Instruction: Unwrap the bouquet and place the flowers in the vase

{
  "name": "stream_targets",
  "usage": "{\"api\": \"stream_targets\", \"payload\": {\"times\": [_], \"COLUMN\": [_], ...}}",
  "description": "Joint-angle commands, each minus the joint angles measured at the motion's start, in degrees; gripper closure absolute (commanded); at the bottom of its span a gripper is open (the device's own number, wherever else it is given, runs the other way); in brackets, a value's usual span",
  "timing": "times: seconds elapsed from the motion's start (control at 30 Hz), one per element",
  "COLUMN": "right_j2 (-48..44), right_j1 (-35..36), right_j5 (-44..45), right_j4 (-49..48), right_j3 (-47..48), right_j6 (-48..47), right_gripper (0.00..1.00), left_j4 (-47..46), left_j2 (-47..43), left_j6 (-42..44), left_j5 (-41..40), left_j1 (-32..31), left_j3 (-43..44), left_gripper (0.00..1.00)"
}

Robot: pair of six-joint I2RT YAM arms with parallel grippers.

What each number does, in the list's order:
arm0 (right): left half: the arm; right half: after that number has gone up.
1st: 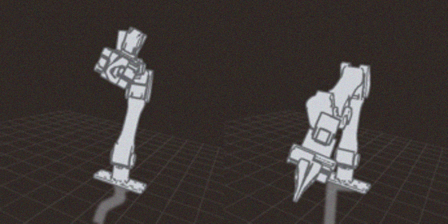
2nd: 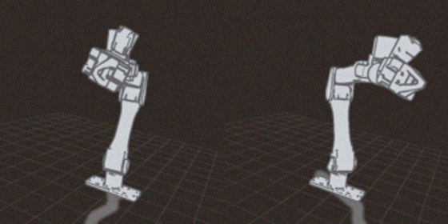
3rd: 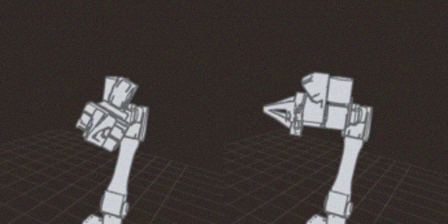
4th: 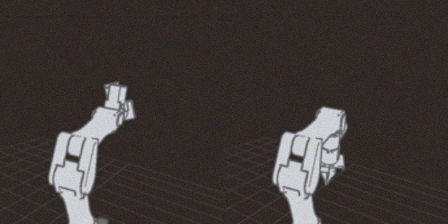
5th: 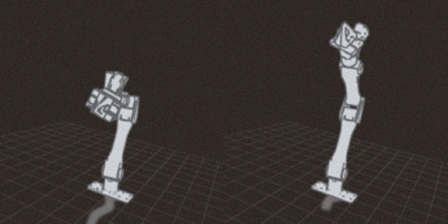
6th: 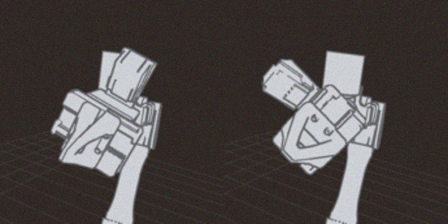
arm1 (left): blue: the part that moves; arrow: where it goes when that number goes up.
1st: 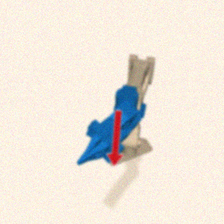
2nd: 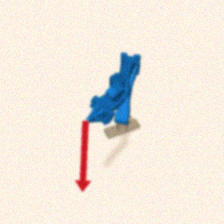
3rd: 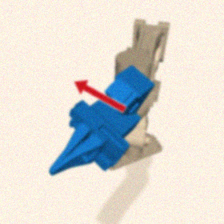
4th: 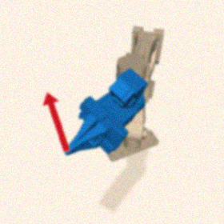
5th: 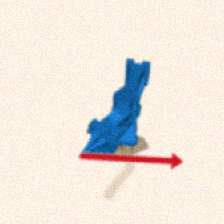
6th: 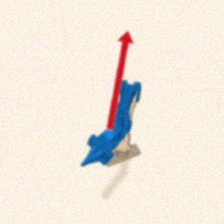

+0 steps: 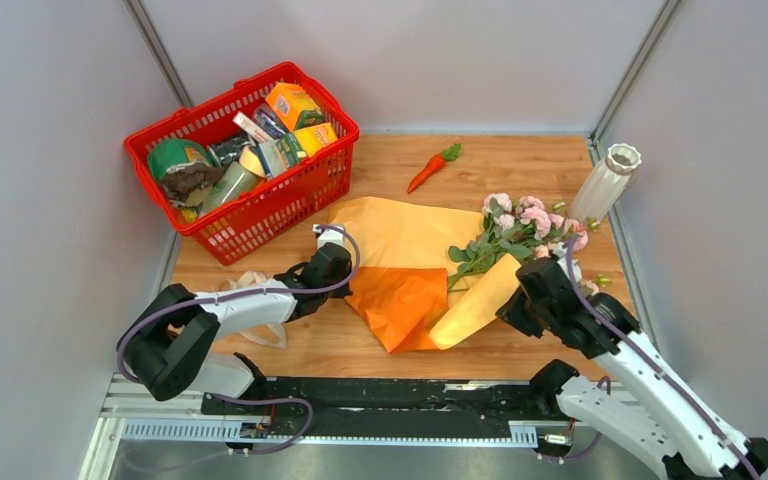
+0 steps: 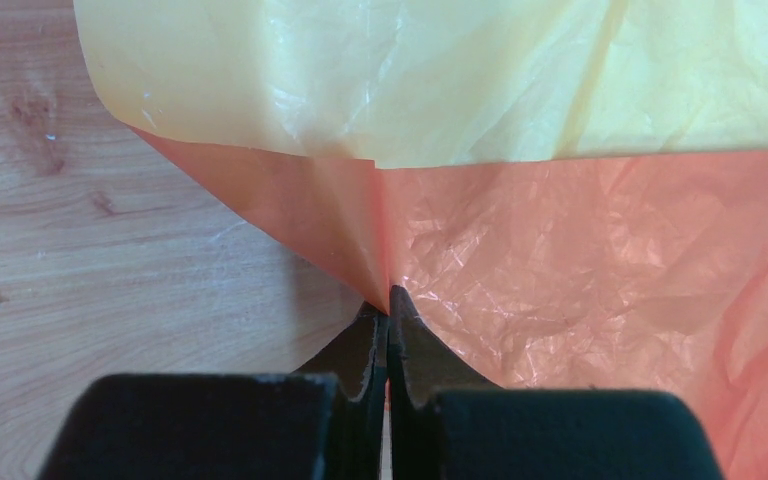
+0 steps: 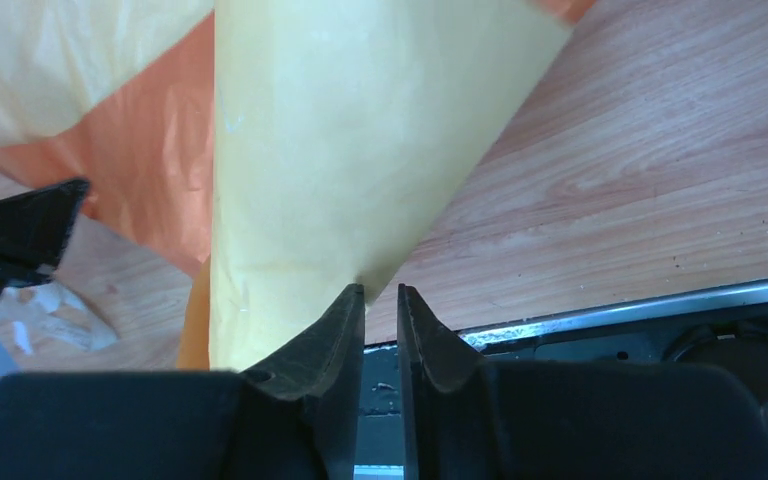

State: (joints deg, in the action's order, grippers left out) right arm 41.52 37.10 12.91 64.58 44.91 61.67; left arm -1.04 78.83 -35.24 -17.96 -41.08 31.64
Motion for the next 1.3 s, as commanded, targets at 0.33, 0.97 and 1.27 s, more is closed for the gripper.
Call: {"api": "stream_targets", "payload": {"times": [0.33, 0.97, 1.27], "right_j2": [-14.9, 25.5, -2.6], "right_j1": [0.3, 0.1, 0.2], "right_j5": [3.4, -11.9, -17.4], "right_j4": [-17.7, -20.8, -13.2], "right_j3": [9.3, 4.8, -10.7], "right_j6": [-4.3, -22.6, -13.5], "right_gripper": [0.60, 0.69, 0.65], "left_j4": [-3.3, 0.1, -0.1], "left_j2": [-0.8, -0.8, -0.7], "left_j6": [1.8, 0.5, 1.6], "left_j5": [3.0, -0.6, -0.1], "left_j1": [0.4, 0.4, 0.4], "left_j3": [-0.4, 0.8, 1.1], "left_gripper": [1.00, 1.00, 1.00]}}
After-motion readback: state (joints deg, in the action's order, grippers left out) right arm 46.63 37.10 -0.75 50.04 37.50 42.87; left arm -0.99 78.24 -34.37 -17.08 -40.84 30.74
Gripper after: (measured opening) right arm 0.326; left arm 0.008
